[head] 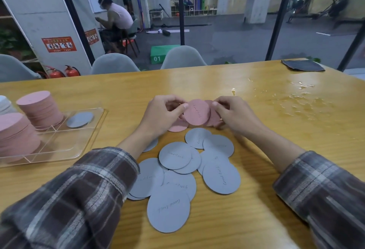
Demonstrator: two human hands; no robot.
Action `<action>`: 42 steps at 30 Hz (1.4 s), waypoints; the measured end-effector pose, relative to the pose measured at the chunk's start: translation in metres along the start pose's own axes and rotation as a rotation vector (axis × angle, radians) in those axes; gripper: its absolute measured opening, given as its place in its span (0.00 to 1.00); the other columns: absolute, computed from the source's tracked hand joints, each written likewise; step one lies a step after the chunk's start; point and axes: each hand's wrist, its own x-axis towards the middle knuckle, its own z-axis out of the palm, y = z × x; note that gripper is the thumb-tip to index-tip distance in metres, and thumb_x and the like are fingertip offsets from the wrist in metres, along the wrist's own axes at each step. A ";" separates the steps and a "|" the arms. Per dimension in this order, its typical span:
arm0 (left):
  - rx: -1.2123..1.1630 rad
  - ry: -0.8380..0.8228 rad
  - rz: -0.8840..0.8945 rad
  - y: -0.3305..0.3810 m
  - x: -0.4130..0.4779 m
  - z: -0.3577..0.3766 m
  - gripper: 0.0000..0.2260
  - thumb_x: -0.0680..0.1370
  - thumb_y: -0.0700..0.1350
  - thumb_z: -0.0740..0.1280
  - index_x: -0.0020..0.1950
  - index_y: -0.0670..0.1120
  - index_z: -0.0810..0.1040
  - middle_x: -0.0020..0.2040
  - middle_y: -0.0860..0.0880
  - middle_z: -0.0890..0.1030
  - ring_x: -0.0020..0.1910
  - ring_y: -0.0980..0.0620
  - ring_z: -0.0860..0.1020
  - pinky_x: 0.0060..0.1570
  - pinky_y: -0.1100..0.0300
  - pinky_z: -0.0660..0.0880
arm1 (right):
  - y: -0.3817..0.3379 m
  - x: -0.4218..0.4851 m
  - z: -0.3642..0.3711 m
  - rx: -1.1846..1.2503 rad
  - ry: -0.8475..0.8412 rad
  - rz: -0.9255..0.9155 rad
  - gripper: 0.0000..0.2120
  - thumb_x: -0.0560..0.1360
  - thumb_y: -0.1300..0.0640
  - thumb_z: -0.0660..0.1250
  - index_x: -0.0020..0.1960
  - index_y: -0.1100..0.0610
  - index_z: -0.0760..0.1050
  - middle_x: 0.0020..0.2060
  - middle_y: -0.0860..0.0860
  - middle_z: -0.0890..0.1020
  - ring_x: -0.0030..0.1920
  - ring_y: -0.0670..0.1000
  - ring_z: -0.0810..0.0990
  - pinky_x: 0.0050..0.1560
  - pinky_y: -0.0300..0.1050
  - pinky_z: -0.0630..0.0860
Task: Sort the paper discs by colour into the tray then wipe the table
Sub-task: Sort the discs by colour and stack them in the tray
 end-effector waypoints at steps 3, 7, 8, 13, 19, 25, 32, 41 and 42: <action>-0.031 -0.002 -0.001 0.005 -0.004 0.006 0.02 0.79 0.42 0.74 0.49 0.45 0.87 0.38 0.51 0.87 0.38 0.53 0.86 0.46 0.55 0.84 | -0.005 -0.003 0.004 0.105 -0.082 -0.009 0.11 0.84 0.53 0.64 0.48 0.58 0.81 0.36 0.56 0.85 0.35 0.54 0.87 0.39 0.50 0.84; -0.030 0.034 -0.006 0.009 -0.004 0.008 0.02 0.77 0.42 0.76 0.48 0.43 0.88 0.37 0.50 0.87 0.36 0.52 0.86 0.44 0.55 0.85 | -0.005 -0.006 0.007 0.046 -0.118 -0.078 0.04 0.80 0.56 0.70 0.50 0.57 0.80 0.36 0.53 0.85 0.31 0.48 0.83 0.38 0.49 0.84; -0.037 0.041 -0.009 0.010 -0.005 0.007 0.03 0.77 0.42 0.77 0.48 0.43 0.88 0.37 0.50 0.87 0.37 0.52 0.86 0.42 0.55 0.85 | -0.005 -0.006 0.007 0.045 -0.121 -0.082 0.03 0.80 0.57 0.70 0.51 0.57 0.80 0.36 0.52 0.85 0.30 0.47 0.82 0.37 0.48 0.83; 0.244 0.039 0.070 -0.001 -0.002 -0.003 0.05 0.78 0.49 0.76 0.48 0.48 0.89 0.40 0.54 0.86 0.37 0.57 0.80 0.40 0.68 0.75 | -0.003 -0.004 0.010 -0.066 -0.072 -0.106 0.02 0.80 0.58 0.68 0.52 0.55 0.79 0.37 0.50 0.84 0.29 0.45 0.81 0.37 0.44 0.80; 0.489 -0.127 0.000 -0.022 -0.013 -0.029 0.17 0.72 0.62 0.77 0.53 0.54 0.87 0.45 0.53 0.81 0.40 0.62 0.74 0.47 0.55 0.75 | -0.001 -0.001 0.011 -0.229 -0.027 -0.114 0.05 0.82 0.54 0.65 0.54 0.55 0.76 0.40 0.47 0.81 0.40 0.42 0.77 0.34 0.31 0.69; 0.307 -0.076 -0.025 -0.012 -0.013 -0.030 0.16 0.70 0.49 0.82 0.57 0.51 0.87 0.50 0.52 0.82 0.43 0.56 0.81 0.44 0.71 0.74 | -0.002 -0.001 0.013 -0.199 -0.034 -0.093 0.09 0.85 0.57 0.58 0.54 0.58 0.76 0.38 0.47 0.79 0.44 0.56 0.81 0.36 0.40 0.69; 0.048 -0.044 0.021 0.003 -0.004 -0.016 0.16 0.70 0.42 0.83 0.55 0.50 0.86 0.43 0.51 0.86 0.43 0.51 0.84 0.49 0.62 0.80 | -0.003 -0.002 0.013 -0.148 -0.065 -0.142 0.08 0.85 0.56 0.60 0.50 0.54 0.77 0.35 0.45 0.78 0.36 0.45 0.76 0.33 0.33 0.67; 0.091 0.014 0.126 0.008 0.007 0.006 0.10 0.72 0.40 0.80 0.52 0.48 0.89 0.44 0.55 0.86 0.43 0.58 0.84 0.46 0.63 0.81 | -0.005 -0.004 0.013 -0.151 -0.119 -0.201 0.09 0.84 0.51 0.61 0.57 0.53 0.78 0.43 0.44 0.82 0.43 0.46 0.78 0.42 0.40 0.71; 0.089 0.007 0.133 0.008 0.008 0.008 0.10 0.72 0.40 0.80 0.53 0.48 0.89 0.44 0.55 0.86 0.44 0.58 0.84 0.47 0.64 0.80 | -0.004 -0.003 0.014 -0.185 -0.116 -0.221 0.08 0.84 0.51 0.63 0.58 0.53 0.78 0.43 0.45 0.82 0.44 0.46 0.78 0.42 0.40 0.70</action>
